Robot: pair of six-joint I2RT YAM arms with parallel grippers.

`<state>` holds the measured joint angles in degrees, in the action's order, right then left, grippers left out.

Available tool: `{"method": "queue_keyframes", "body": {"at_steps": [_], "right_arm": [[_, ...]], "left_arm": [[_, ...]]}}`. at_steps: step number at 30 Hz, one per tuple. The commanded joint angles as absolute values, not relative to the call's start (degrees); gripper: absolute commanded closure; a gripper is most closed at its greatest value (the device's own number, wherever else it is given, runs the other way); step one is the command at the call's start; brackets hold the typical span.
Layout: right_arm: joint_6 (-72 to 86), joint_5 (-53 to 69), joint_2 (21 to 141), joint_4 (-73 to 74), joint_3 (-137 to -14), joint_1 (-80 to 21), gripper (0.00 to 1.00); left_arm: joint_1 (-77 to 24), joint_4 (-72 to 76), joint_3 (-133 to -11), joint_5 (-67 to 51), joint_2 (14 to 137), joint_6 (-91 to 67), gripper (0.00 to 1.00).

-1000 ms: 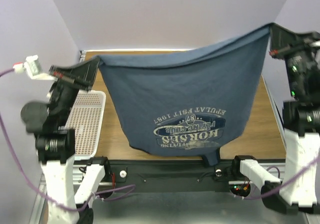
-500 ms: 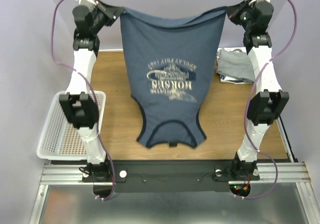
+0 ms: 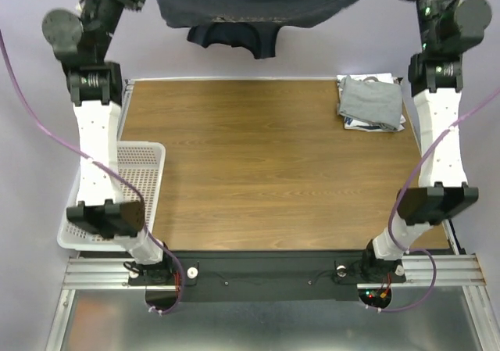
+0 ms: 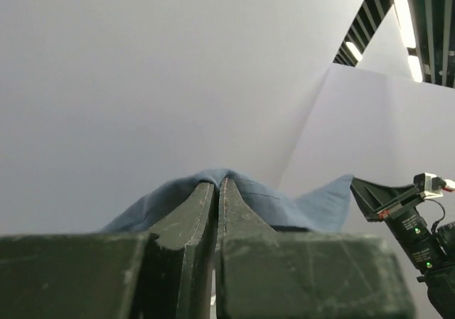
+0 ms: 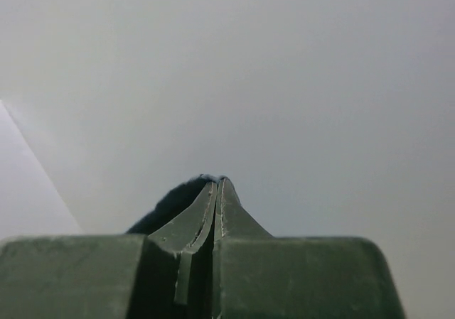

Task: Fold and stack the tank tops
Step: Flatten the tank top out

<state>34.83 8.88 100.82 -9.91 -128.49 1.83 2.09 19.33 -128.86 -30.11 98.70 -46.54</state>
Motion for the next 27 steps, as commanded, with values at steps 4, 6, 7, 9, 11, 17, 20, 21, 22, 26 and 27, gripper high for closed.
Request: {"method": "queue_keyframes", "body": {"at_steps": [4,6,7,9,11,17,20,21,22,26,27], "right_arm": [[33.5,10.8,93.5,-10.4,-92.7,2.1,1.0],[33.4,11.4,90.9,-7.8,-84.0,2.1,1.0],[33.1,11.8,90.4,-6.3,-77.1,2.1,1.0],[32.3,11.1,90.3,-1.3,-71.6,2.1,1.0],[31.9,6.7,92.1,3.7,-68.1,2.2,1.0],[29.9,2.2,98.3,13.5,-60.3,3.8,1.0],[28.7,-5.5,98.7,16.2,-57.7,4.1,1.0],[28.5,-6.3,98.3,16.7,-57.3,4.3,1.0],[28.4,-6.9,97.9,17.4,-56.4,4.7,1.0],[27.5,-12.1,95.4,22.0,-58.2,5.1,1.0],[27.2,-14.3,94.3,24.1,-58.5,5.1,1.0]], "left_arm": [[0.2,28.6,-81.8,-31.6,88.1,-47.5,1.0],[-2.3,28.7,-71.2,-30.8,83.5,-49.8,1.0],[-2.5,28.7,-65.8,-30.3,82.2,-50.7,1.0],[-3.1,26.0,-52.2,-29.4,78.1,-51.7,1.0],[-3.7,23.5,-44.3,-26.3,75.1,-53.0,1.0],[-5.4,4.9,-31.1,-19.2,68.0,-47.8,1.0],[-5.4,0.1,-29.2,-19.6,67.2,-45.9,1.0],[-5.4,-2.0,-28.5,-19.6,66.8,-45.7,1.0],[-5.4,-4.1,-28.2,-19.9,65.8,-45.9,1.0],[-5.4,-8.0,-27.7,-20.4,61.8,-45.0,1.0],[-5.4,-9.4,-26.6,-20.7,59.6,-45.0,1.0]]}}
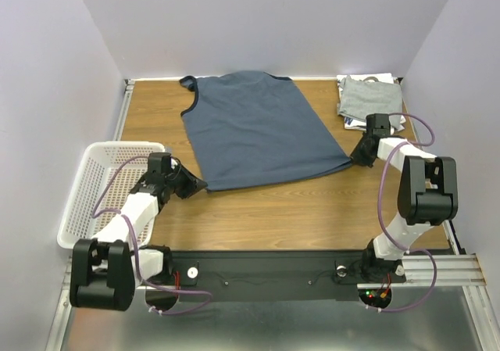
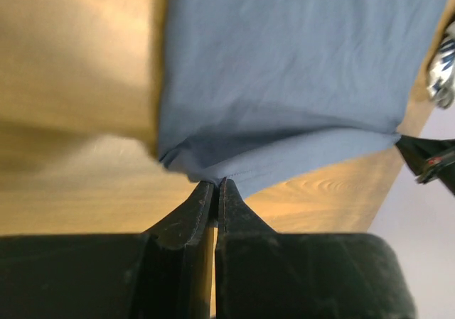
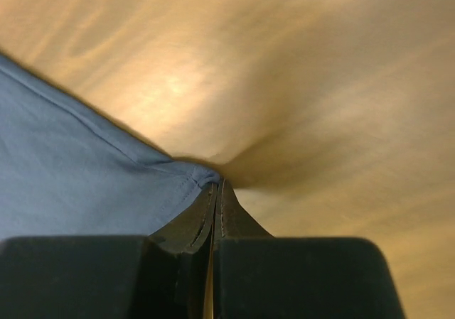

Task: Fold and stack the tank tops
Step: Flatten the tank top out

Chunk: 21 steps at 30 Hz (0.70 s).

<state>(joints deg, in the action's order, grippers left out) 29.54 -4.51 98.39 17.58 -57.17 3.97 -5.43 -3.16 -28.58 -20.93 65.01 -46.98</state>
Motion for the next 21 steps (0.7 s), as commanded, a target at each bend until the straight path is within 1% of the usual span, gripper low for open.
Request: {"method": "queue_keyframes", "body": {"at_steps": [1,6,12,17,21], "right_arm": [[27.1,-15.4,93.7,25.0,-58.6,5.1,1.0],[27.2,-19.8,89.3,28.6,-57.9,6.2,0.99],[28.0,-20.4,83.6,32.2,-56.9,7.1,0.98],[29.0,-20.3,79.3,34.8,-55.5,7.5,0.97],[29.2,-19.4,74.6,37.0,-54.0,7.6,0.97]], "left_arm": [[-5.4,-10.3,-26.1,-20.9,58.3,-45.2,1.0],[-6.9,-14.2,-23.3,-22.0,49.8,-46.4,1.0],[-16.6,-19.6,-21.6,-19.0,39.7,-53.0,1.0],[-21.5,-24.9,-21.3,-16.5,33.6,-56.4,1.0],[-23.4,-28.8,-21.4,-16.2,29.1,-57.8,1.0]]}}
